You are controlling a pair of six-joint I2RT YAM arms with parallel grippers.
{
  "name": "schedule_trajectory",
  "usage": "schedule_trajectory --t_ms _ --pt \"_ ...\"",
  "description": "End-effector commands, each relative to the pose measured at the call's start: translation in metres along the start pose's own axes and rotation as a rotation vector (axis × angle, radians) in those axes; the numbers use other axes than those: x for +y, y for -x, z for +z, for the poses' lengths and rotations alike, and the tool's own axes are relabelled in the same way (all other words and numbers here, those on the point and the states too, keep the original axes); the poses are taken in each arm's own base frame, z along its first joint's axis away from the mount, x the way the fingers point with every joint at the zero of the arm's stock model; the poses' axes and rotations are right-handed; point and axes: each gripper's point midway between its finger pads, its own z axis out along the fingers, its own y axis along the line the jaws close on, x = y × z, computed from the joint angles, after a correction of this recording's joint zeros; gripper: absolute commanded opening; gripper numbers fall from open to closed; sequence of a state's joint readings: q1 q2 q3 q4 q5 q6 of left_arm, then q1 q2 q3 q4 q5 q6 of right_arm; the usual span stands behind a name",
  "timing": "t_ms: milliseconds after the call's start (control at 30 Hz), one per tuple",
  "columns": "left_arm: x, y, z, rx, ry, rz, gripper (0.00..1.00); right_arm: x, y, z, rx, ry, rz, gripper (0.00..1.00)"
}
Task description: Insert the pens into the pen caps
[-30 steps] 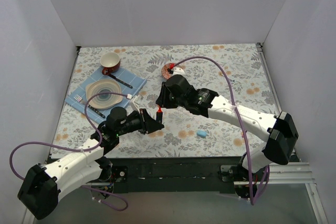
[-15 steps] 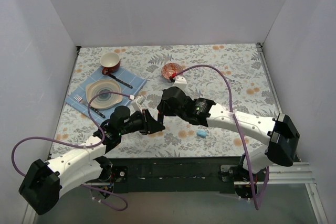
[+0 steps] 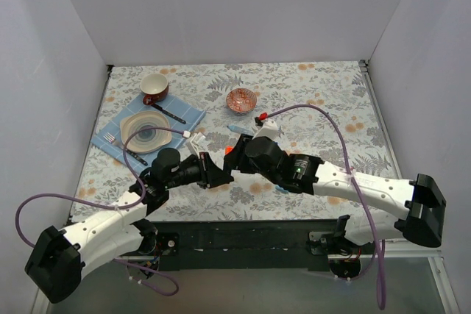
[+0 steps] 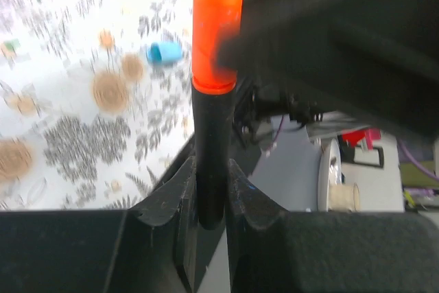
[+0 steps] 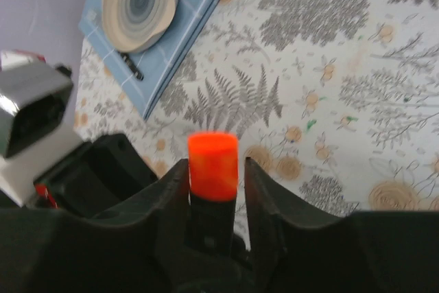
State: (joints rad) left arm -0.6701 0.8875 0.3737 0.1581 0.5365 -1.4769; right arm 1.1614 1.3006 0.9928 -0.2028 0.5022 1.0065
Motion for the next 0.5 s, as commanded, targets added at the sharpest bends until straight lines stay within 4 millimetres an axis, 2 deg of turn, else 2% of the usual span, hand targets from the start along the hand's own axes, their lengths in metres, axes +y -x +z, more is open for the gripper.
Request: schedule_trajectory --t_ms 0,167,200,233,267,333,467 --pt "-0.035 0.058 -0.010 -0.245 -0.085 0.125 0.00 0.016 -0.028 -0.030 0.124 0.108 -0.008 0.53" --pt "-0.042 0.045 -0.016 -0.210 -0.136 0.152 0.00 0.028 -0.012 -0.047 0.085 0.202 -0.075 0.67" --pt "-0.044 0.042 -0.018 -0.201 -0.148 0.164 0.00 0.039 -0.005 -0.057 0.072 0.265 -0.076 0.72" --pt "-0.045 0.040 -0.019 -0.194 -0.155 0.174 0.00 0.044 -0.002 -0.062 0.063 0.300 -0.092 0.82" --pt "-0.050 0.041 -0.023 -0.198 -0.173 0.194 0.00 0.049 0.003 -0.068 0.051 0.332 -0.107 0.85" --pt "-0.053 0.037 -0.026 -0.182 -0.173 0.219 0.00 0.057 0.013 -0.082 0.030 0.389 -0.175 0.90" --pt "-0.067 0.039 -0.036 -0.198 -0.210 0.231 0.00 0.074 0.035 -0.109 -0.023 0.472 -0.297 0.90"
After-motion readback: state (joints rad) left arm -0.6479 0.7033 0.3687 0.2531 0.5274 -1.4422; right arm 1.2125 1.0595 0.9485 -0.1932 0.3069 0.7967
